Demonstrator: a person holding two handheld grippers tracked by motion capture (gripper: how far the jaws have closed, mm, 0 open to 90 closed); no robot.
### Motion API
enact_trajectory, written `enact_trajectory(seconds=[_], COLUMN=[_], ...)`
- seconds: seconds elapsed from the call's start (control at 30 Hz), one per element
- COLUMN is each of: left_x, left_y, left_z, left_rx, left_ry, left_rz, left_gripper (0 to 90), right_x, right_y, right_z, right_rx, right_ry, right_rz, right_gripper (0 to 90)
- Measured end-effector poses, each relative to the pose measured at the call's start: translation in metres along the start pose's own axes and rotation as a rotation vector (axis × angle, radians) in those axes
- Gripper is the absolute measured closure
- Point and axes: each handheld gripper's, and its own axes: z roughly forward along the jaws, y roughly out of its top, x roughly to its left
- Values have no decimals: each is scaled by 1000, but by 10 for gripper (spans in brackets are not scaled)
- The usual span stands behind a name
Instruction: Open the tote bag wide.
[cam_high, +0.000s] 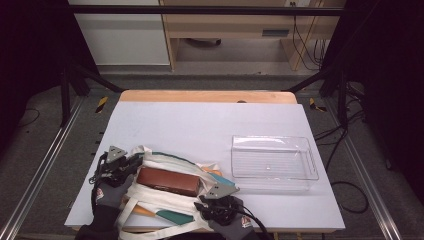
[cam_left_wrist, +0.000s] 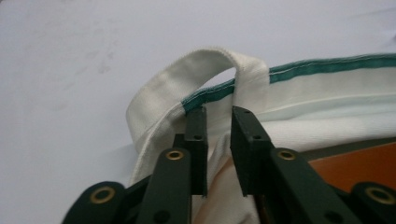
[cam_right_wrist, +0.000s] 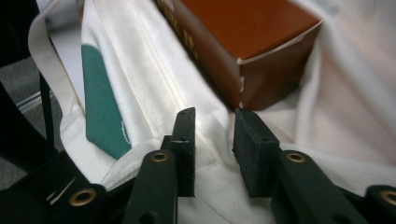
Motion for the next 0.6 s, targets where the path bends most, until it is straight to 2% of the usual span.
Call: enact_trajectory(seconds=[0.03, 0.07, 0.1, 0.13, 0.2, 0.23, 0.3, 0.37, 0.5, 0.6], left_x=[0, -2, -2, -3, -5, -7, -9, -10, -7, -4], left_y=[0, 2, 2, 3, 3, 3, 3, 1, 0, -1], left_z=[0, -9, -9, -13, -22, -27, -35, -43, -48, -51], left_rx=[0, -36, -36, -47, -80, -90, -105, -143, -158, -156], left_ry=[0, -7, -7, -5, -14, -15, -13, -3, 2, -13], left_rz=[0, 3, 3, 10, 19, 26, 48, 65, 61, 63], left_gripper=[694, 669, 643, 622, 605, 564, 545, 478, 413, 373], right_x=[0, -2, -2, -3, -4, -6, -7, -9, -11, -10], right_y=[0, 4, 4, 8, 11, 16, 18, 26, 34, 42], right_z=[0, -5, -5, -11, -14, -19, -21, -26, -28, -26], right_rx=[0, -29, -29, -74, -89, -121, -132, -169, -185, -182], right_ry=[0, -2, -2, -5, -4, -4, -10, -15, -17, -13], right_rz=[0, -6, -6, -13, -12, -17, -20, -25, -31, -34], right_gripper=[658, 602, 602, 553, 535, 494, 482, 438, 418, 402])
